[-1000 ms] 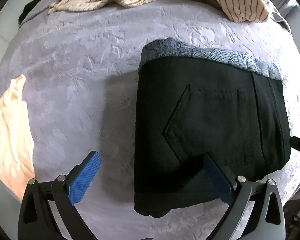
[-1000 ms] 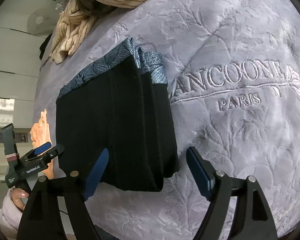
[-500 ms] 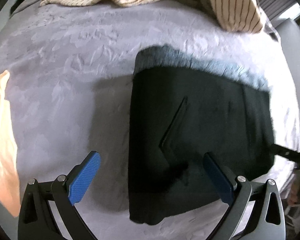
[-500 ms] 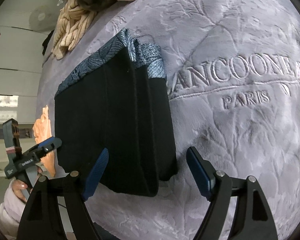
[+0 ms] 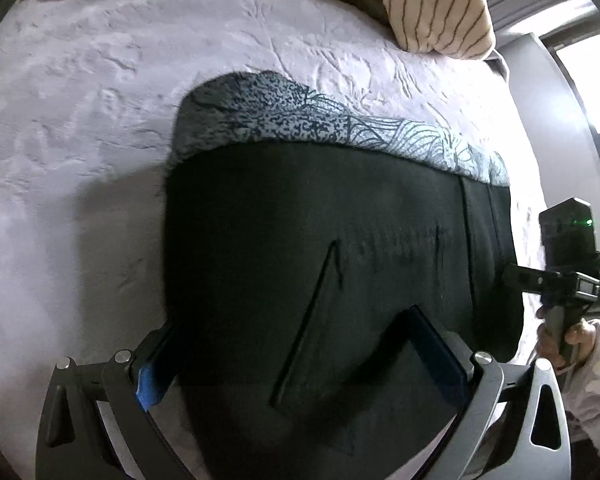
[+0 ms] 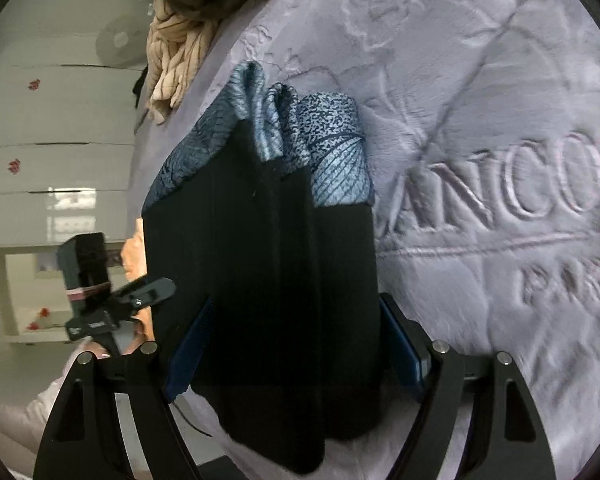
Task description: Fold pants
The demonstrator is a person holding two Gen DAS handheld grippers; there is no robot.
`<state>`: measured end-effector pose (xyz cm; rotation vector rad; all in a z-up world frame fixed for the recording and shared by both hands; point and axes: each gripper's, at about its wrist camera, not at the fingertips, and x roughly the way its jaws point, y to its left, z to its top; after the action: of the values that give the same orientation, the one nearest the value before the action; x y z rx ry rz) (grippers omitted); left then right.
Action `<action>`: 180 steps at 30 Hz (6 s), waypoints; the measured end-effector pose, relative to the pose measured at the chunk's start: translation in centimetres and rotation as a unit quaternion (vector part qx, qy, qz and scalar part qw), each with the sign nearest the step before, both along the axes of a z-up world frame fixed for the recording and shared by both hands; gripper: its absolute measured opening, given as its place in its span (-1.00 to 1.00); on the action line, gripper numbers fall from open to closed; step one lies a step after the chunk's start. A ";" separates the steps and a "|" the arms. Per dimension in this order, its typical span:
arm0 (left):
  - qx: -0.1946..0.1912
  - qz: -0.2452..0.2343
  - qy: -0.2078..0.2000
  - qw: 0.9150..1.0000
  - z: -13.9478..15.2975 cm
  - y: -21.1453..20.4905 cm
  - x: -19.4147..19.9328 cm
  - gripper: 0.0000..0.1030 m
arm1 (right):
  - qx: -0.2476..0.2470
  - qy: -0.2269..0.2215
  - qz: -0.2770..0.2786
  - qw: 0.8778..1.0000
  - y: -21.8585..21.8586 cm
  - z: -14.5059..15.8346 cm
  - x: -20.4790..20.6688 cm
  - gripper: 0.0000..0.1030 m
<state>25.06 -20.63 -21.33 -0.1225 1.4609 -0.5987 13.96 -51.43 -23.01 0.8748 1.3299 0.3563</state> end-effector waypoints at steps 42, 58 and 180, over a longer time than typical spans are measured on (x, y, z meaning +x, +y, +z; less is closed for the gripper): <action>0.081 0.065 -0.053 0.993 4.3 20.2 -11.5 0.35 | 0.026 0.015 -0.028 0.999 19.3 2.7 -9.6 -0.09; 0.160 0.076 -0.103 0.979 7.4 21.6 -14.2 0.80 | -0.163 0.041 -0.027 0.985 20.3 5.0 -10.5 0.33; 0.208 0.026 -0.140 0.968 10.4 17.3 -18.2 1.00 | -0.392 0.022 0.019 0.920 30.1 11.1 -12.2 0.99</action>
<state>6.84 -3.32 -10.96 0.2446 1.2724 -0.2446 1.77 -21.34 -11.91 0.1801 1.3700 -0.1775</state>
